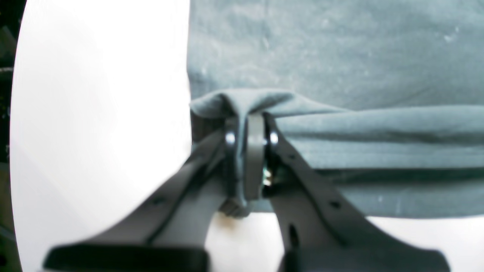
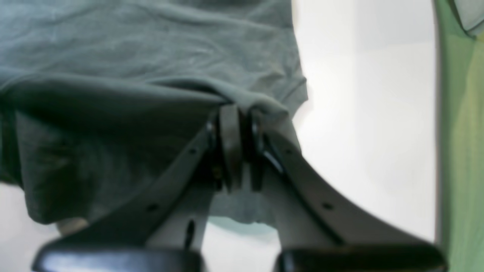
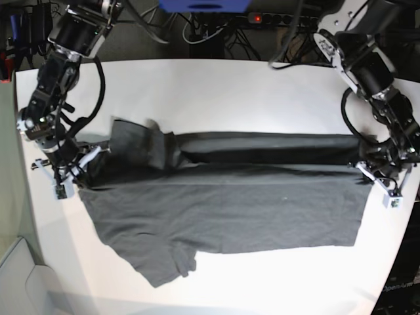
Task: Layout the t-shirt on the table in an organized manner, then fold the t-shirt properly
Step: 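Fold the held collar edge with both grippers toward the hem, then lower the folded edge with both grippers and release it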
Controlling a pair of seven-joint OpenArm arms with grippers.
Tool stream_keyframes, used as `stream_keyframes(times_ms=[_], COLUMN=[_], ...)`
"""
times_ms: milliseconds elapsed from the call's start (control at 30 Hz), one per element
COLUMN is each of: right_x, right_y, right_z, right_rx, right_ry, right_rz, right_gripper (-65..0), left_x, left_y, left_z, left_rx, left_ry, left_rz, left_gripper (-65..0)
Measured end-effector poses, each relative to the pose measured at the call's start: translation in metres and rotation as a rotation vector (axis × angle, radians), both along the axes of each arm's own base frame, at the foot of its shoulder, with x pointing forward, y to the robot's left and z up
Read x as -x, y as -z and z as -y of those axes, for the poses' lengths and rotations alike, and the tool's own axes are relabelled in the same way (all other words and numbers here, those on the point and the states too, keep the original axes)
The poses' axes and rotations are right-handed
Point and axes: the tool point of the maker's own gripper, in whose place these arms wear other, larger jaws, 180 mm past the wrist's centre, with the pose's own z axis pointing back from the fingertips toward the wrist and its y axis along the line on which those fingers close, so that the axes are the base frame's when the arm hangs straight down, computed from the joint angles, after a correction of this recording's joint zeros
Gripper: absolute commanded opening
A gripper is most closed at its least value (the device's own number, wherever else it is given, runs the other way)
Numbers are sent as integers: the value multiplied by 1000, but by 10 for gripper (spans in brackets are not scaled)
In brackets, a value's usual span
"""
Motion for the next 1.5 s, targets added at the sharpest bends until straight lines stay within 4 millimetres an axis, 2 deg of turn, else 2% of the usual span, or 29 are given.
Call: stream_keyframes(times_ms=[133,300,367,467,500,567,700,733,800,867,967,1067,1167,1367,1500], right_x=[-10,-13,-15,-19,-20,-19,-15,-16,-17,-15,-5,13,27,37,42], right_y=[3,12,13,9,10,11,8,4,-5,-12,-10,6,18,28,30], right_z=[-3,-5,-7,-13,-15,-17,-15,-13,-10,-9,-8,-7,-8,-8,-4], right_rx=[-28,-48,-25,15,19,21,36,43,63,77,87,92,90,87,84], right_ry=[-1,-2,-33,-84,-94,-98,-98,-98,-97,-96,-96,-98,-100,-102,-90], right_rz=[-4,-29,-38,-36,-39,-44,-38,-28,-5,14,10,-36,-75,-101,-107], right_gripper=[-650,-644,-612,-529,-492,-422,-311,-291,-252,-233,-231,-231,-231,-231,-231], left_x=[-4,-7,-8,-7,-7,-5,-4,-3,-1,0,11,31,45,45,40], left_y=[-2,-5,-6,-2,1,4,2,2,4,3,5,15,31,60,62], left_z=[0,0,0,1,2,1,-5,-6,-7,-7,-14,-27,-29,-15,-13], left_rx=[3,1,1,12,16,20,8,7,8,9,26,36,49,133,155], left_ry=[1,1,2,3,3,3,-7,-10,-11,-12,-46,-103,-117,-113,-114], left_rz=[24,46,55,48,42,28,28,26,22,26,28,-1,-32,-30,5], left_gripper=[-647,-646,-645,-640,-621,-538,-277,-232,-172,-140,-127,-127,-127,-127,-129])
